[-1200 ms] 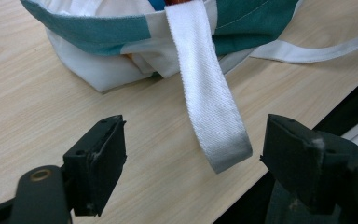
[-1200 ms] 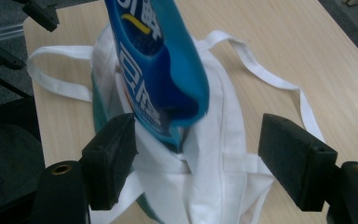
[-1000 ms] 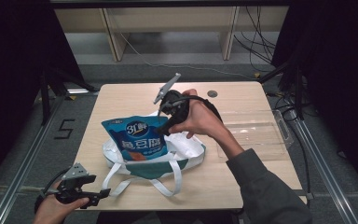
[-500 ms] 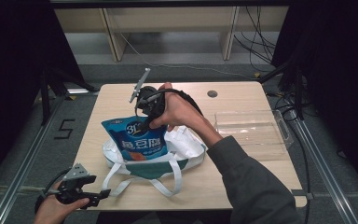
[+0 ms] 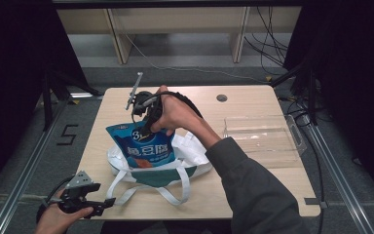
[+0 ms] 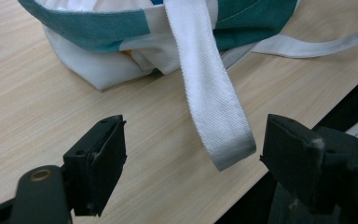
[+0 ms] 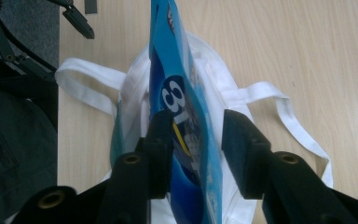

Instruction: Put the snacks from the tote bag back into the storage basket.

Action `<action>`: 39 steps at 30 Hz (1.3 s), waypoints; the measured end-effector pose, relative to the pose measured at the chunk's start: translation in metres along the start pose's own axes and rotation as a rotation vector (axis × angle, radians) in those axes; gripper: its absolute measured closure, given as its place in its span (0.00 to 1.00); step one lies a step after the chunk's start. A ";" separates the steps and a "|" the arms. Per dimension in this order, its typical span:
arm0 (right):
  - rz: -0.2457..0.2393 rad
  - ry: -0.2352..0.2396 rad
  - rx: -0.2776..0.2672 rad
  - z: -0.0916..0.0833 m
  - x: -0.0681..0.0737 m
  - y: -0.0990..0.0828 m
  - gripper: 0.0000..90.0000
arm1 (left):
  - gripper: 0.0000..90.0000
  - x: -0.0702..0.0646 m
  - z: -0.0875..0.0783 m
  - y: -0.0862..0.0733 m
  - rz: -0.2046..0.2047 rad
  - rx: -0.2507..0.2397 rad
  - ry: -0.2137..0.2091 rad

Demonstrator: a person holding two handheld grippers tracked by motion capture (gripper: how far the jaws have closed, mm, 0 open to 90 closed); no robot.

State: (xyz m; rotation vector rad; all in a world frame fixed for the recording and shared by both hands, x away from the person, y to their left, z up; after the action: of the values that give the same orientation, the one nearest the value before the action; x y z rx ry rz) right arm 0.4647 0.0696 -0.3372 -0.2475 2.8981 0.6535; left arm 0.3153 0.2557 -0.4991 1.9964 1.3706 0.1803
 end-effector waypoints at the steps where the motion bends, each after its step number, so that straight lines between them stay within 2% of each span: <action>1: 0.011 0.000 0.004 0.000 0.001 0.000 0.74 | 0.23 0.000 0.001 0.000 -0.002 0.004 0.000; 5: 0.002 0.004 0.019 0.003 0.000 0.000 0.79 | 0.23 -0.001 0.001 -0.001 -0.005 0.007 -0.010; 9: -0.036 0.004 0.029 0.007 -0.004 -0.001 0.82 | 0.23 0.000 0.001 0.000 -0.004 -0.001 -0.003; 10: -0.032 0.010 0.034 0.008 -0.004 -0.001 0.84 | 0.23 0.000 0.001 0.000 -0.006 -0.003 -0.003; 11: 0.003 0.016 0.051 0.008 -0.001 -0.001 0.87 | 0.23 0.000 0.002 0.000 -0.006 -0.003 -0.003; 12: -0.015 0.022 0.045 0.008 -0.001 0.000 0.91 | 0.23 -0.001 0.001 -0.001 -0.002 0.002 -0.012; 16: -0.036 0.033 0.060 0.008 0.000 0.000 0.98 | 0.23 -0.001 0.001 -0.001 -0.004 0.000 -0.008; 18: -0.045 0.032 0.063 0.008 0.000 0.001 0.99 | 0.23 0.000 0.001 -0.001 -0.003 0.003 -0.005; 21: -0.089 0.026 0.072 0.008 -0.001 0.002 1.00 | 0.23 0.000 0.002 -0.001 -0.003 -0.001 -0.011; 22: -0.061 0.024 0.079 0.007 0.001 0.003 1.00 | 0.23 0.000 0.001 -0.001 -0.003 -0.002 -0.004; 23: -0.066 0.023 0.079 0.007 0.001 0.004 1.00 | 0.23 0.001 0.002 0.000 0.010 -0.004 0.004; 24: -0.067 0.023 0.080 0.007 0.000 0.004 1.00 | 0.23 0.001 0.002 -0.001 -0.002 -0.008 -0.002; 25: -0.088 0.020 0.077 0.007 -0.001 0.004 1.00 | 0.23 0.000 0.002 0.000 -0.005 -0.013 -0.006; 28: -0.067 0.014 0.077 0.004 -0.001 0.006 1.00 | 0.23 0.001 0.002 0.000 -0.007 -0.017 0.001; 29: -0.084 0.012 0.071 0.003 -0.003 0.006 1.00 | 0.23 0.001 0.002 0.000 -0.010 -0.019 -0.002; 31: -0.088 0.006 0.064 0.000 -0.005 0.007 1.00 | 0.23 0.001 0.001 0.000 -0.006 -0.017 0.002; 32: -0.064 0.006 0.075 -0.004 -0.003 0.008 1.00 | 0.23 0.001 0.002 -0.001 -0.011 -0.015 -0.006; 33: -0.062 -0.003 0.072 -0.006 -0.003 0.009 1.00 | 0.23 0.001 0.002 0.000 -0.009 -0.013 0.001; 34: -0.080 0.003 0.075 -0.009 -0.004 0.009 1.00 | 0.23 0.002 0.002 0.000 -0.008 -0.013 0.005; 35: -0.068 -0.006 0.075 -0.013 -0.003 0.011 1.00 | 0.23 0.002 0.002 0.000 -0.012 -0.015 0.001; 38: -0.090 -0.025 0.073 -0.024 -0.005 0.016 1.00 | 0.22 0.004 0.001 0.001 -0.001 -0.026 0.007; 39: -0.090 -0.027 0.070 -0.028 -0.005 0.018 1.00 | 0.22 0.003 0.001 0.001 -0.010 -0.023 0.008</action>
State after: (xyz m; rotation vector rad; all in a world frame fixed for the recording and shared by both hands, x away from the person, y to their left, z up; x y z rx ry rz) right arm 0.4630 0.0739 -0.3038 -0.3556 2.8586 0.5353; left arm 0.3177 0.2578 -0.5002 1.9712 1.3774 0.1984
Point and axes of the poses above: each handheld gripper's, and its own axes: z roughly forward along the jaws, y roughly out of its top, x roughly to its left, the point moved 6 cm from there along z, roughly forward along the jaws, and after that the axes turned 15 degrees about -z, right-handed, at the moved point
